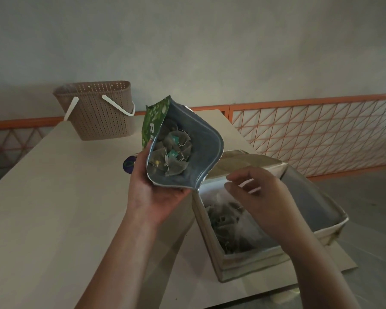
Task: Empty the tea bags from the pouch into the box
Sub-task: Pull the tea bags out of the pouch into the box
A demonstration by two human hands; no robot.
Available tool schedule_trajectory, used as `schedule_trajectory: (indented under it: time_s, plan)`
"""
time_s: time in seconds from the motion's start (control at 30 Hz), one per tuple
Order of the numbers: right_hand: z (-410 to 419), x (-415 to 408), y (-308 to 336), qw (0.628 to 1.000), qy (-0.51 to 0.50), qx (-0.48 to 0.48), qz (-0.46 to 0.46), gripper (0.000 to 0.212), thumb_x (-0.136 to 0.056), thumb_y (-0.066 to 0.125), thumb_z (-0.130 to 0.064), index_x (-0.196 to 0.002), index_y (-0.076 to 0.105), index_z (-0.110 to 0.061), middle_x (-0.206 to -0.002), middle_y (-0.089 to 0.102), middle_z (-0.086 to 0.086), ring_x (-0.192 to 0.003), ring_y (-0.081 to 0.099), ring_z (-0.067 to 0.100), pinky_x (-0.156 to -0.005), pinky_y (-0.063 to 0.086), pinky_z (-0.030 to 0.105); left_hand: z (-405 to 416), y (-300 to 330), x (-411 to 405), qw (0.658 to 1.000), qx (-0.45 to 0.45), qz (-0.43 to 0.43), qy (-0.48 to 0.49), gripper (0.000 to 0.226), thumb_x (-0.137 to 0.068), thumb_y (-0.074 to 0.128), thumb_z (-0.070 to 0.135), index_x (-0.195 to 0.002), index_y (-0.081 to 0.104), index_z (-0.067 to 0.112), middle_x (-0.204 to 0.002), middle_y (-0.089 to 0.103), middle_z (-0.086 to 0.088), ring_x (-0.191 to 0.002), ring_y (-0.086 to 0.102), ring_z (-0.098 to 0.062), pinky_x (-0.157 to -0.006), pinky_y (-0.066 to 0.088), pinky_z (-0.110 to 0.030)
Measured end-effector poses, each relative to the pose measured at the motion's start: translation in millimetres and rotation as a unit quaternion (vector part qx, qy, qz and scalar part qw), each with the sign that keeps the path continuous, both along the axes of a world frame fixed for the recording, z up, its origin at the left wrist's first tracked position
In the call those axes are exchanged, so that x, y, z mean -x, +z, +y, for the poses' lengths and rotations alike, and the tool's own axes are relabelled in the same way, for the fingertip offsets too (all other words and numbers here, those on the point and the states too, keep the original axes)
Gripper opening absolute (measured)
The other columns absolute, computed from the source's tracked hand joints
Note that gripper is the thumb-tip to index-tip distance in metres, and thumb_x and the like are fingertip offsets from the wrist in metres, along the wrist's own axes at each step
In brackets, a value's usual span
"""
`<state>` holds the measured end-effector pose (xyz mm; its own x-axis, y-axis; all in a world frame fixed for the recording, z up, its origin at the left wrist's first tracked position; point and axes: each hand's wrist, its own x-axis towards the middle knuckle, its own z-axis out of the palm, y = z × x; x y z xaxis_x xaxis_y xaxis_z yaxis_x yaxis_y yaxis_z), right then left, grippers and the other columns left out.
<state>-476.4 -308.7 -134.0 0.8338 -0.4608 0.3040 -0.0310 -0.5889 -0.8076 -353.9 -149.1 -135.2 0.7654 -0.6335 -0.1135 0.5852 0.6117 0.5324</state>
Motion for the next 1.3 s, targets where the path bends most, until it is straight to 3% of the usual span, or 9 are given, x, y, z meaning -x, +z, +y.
schedule_trajectory:
  time_s: [0.1,0.23,0.4,0.6,0.77,0.97,1.07,1.2,1.3]
  plan:
    - [12.1,-3.1,13.8,0.994,0.002,-0.004,-0.105,0.015,-0.084,0.072,-0.015,-0.083,0.067,-0.029,-0.087,0.065,-0.011,-0.077,0.059,0.005,-0.061,0.046,0.01,-0.4,-0.1,-0.8,1.0,-0.006,0.003,0.011,0.048,-0.097,0.051,0.049,-0.097,0.083,0.014,-0.121,0.073,-0.015,-0.099,0.075,-0.034,-0.088,0.053,-0.044]
    - [29.7,-20.0,26.9,0.98,0.037,0.131,-0.147,0.011,-0.084,0.072,-0.014,-0.092,0.074,-0.021,-0.085,0.062,-0.012,-0.077,0.055,0.004,-0.069,0.044,0.011,-1.5,0.2,0.1,0.999,-0.015,0.006,0.027,0.046,-0.097,0.05,0.05,-0.113,0.077,0.016,-0.125,0.072,-0.013,-0.1,0.074,-0.03,-0.086,0.052,-0.042]
    - [51.8,-62.0,31.0,0.95,0.07,0.298,-0.062,0.017,-0.09,0.064,-0.018,-0.103,0.074,-0.016,-0.106,0.062,0.002,-0.104,0.053,0.018,-0.085,0.045,0.026,2.0,-2.4,0.7,0.999,-0.017,0.007,0.037,0.047,-0.098,0.049,0.048,-0.093,0.083,0.016,-0.108,0.077,-0.009,-0.087,0.076,-0.024,-0.082,0.052,-0.037]
    - [60.3,-89.9,28.3,0.891,0.04,0.438,0.116,0.033,-0.098,0.047,-0.039,-0.112,0.066,-0.016,-0.126,0.055,0.006,-0.119,0.047,0.025,-0.104,0.035,0.038,5.1,1.0,0.5,0.999,-0.037,-0.007,0.027,0.048,-0.098,0.047,0.052,-0.128,0.069,0.021,-0.128,0.071,-0.008,-0.115,0.067,-0.027,-0.088,0.053,-0.04]
    - [58.4,-88.3,30.5,0.915,0.097,0.358,0.161,0.032,-0.095,0.046,-0.047,-0.111,0.064,-0.025,-0.12,0.058,0.0,-0.119,0.045,0.021,-0.106,0.03,0.038,6.7,1.4,0.2,0.999,-0.022,-0.006,0.027,0.048,-0.094,0.05,0.051,-0.117,0.076,0.017,-0.13,0.07,-0.011,-0.119,0.066,-0.026,-0.099,0.049,-0.04]
    - [51.5,-75.6,29.3,0.954,0.132,0.24,0.125,0.01,-0.087,0.063,-0.03,-0.091,0.054,-0.03,-0.087,0.064,-0.007,-0.089,0.059,0.014,-0.104,0.037,0.036,3.0,-2.6,0.2,1.0,-0.012,0.004,0.023,0.054,-0.084,0.059,0.049,-0.122,0.074,0.013,-0.132,0.068,-0.013,-0.131,0.058,-0.029,-0.113,0.039,-0.042]
    - [48.6,-72.1,29.3,0.965,0.141,0.206,0.085,0.017,-0.084,0.067,-0.02,-0.089,0.055,-0.03,-0.085,0.067,-0.01,-0.086,0.063,0.013,-0.094,0.048,0.033,0.8,-3.4,1.4,1.0,-0.015,-0.006,0.022,0.056,-0.081,0.06,0.048,-0.123,0.072,0.013,-0.134,0.067,-0.013,-0.129,0.059,-0.028,-0.11,0.041,-0.041]
    - [39.1,-58.5,30.4,0.981,0.135,0.136,-0.014,0.031,-0.087,0.068,-0.012,-0.11,0.055,-0.027,-0.084,0.064,-0.014,-0.078,0.061,0.0,-0.068,0.05,0.011,-0.1,-1.6,-0.6,0.999,-0.022,-0.002,0.026,0.047,-0.084,0.059,0.048,-0.108,0.08,0.013,-0.131,0.068,-0.013,-0.111,0.067,-0.028,-0.093,0.052,-0.039]
    - [27.6,-41.1,35.8,0.985,0.118,0.068,-0.103,0.044,-0.088,0.064,-0.006,-0.126,0.056,-0.026,-0.087,0.06,-0.01,-0.089,0.06,0.002,-0.079,0.049,0.01,-0.9,-0.7,-3.9,0.999,-0.015,0.007,0.029,0.046,-0.095,0.053,0.05,-0.111,0.077,0.014,-0.124,0.072,-0.014,-0.097,0.074,-0.029,-0.081,0.057,-0.038]
